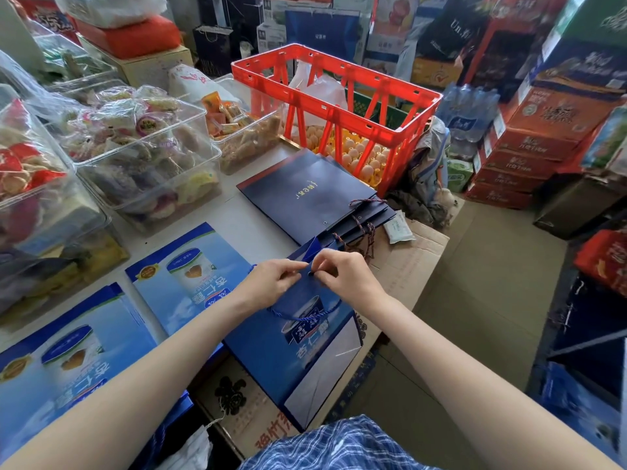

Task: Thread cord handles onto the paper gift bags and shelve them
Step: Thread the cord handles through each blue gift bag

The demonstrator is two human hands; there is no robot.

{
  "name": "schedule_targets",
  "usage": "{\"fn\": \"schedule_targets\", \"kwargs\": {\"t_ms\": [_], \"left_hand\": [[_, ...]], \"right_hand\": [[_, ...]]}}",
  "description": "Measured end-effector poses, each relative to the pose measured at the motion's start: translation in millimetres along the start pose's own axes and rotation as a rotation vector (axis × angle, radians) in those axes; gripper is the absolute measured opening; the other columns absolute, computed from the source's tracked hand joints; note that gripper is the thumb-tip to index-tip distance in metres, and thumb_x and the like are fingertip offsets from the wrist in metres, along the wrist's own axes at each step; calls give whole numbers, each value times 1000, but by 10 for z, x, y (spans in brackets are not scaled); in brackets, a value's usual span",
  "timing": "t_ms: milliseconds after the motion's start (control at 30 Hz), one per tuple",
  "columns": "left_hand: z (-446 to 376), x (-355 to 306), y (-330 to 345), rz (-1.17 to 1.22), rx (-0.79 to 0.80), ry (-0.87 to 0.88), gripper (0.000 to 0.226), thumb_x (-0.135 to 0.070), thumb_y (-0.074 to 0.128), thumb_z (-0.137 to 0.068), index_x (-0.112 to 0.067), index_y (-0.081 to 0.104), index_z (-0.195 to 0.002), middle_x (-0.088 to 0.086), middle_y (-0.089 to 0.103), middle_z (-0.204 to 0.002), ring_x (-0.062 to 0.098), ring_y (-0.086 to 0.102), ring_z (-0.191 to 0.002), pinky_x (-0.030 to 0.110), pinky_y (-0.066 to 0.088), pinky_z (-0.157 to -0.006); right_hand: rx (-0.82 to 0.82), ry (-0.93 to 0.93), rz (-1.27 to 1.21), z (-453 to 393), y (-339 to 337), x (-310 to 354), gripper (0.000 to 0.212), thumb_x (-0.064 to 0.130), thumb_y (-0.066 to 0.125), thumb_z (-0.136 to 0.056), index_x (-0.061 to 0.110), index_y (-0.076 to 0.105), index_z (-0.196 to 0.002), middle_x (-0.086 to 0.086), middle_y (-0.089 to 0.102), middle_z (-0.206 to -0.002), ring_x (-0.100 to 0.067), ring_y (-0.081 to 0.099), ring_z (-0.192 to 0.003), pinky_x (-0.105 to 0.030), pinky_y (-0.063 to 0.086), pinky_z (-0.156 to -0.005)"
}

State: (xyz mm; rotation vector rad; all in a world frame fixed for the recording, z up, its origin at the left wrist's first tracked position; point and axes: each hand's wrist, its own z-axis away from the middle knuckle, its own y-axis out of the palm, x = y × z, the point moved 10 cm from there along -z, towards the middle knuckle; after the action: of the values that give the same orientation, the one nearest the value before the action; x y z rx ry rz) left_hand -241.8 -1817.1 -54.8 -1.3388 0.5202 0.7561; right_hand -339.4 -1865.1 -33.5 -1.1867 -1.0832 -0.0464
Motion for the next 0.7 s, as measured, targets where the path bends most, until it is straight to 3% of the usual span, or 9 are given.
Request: {"fn": "schedule_targets", "kwargs": {"t_ms": [133,333,433,533,600,700], "left_hand": [[31,2,30,9,48,7,33,-8,48,-96,-11,56,-127,4,63,-118,11,54,-105,18,39,-86],[106,11,154,-12,118,54,31,-10,50,-95,-14,59,-125,5,65,-114,16,59,-103,16,40,-84],[117,15,168,21,134,47,24,-17,51,-95,-20,64,-115,-7,65,-90,-2,57,-82,8,41,-71],[94,27,190,-9,191,41,25,-20,45,-98,-28,63,-112,-1,64,-82,6,58,-75,13,42,-68],[95,12,225,-74,211,57,29,-16,46,-97,-29,63,-115,-10,59,-73,1,52,-63,11,40,-62],[54,-99,148,-136,61,149,22,-17,58,-90,-24,70,-108,-12,54,-77,1,50,-69,14,39,-67]], "right_hand": [[51,-25,74,45,39,48,35,9,63,-88,12,54,-121,-6,69,-82,-15,56,-72,-28,47,-77],[321,14,128,89,197,-29,24,14,63,-88,11,62,-112,-7,68,-90,-18,62,-82,-33,52,-79],[305,37,127,86,179,-75,21,14,65,-86,10,66,-107,-7,70,-90,-18,64,-82,-34,54,-80],[281,44,109,105,161,-110,19,13,66,-85,11,67,-104,-7,70,-92,-17,65,-83,-34,54,-82],[275,32,94,107,142,-101,18,11,67,-84,11,68,-103,-6,70,-93,-16,66,-83,-30,54,-81],[259,9,65,100,82,-57,18,8,67,-83,9,68,-101,-4,70,-90,-13,64,-80,-23,51,-77]]}}
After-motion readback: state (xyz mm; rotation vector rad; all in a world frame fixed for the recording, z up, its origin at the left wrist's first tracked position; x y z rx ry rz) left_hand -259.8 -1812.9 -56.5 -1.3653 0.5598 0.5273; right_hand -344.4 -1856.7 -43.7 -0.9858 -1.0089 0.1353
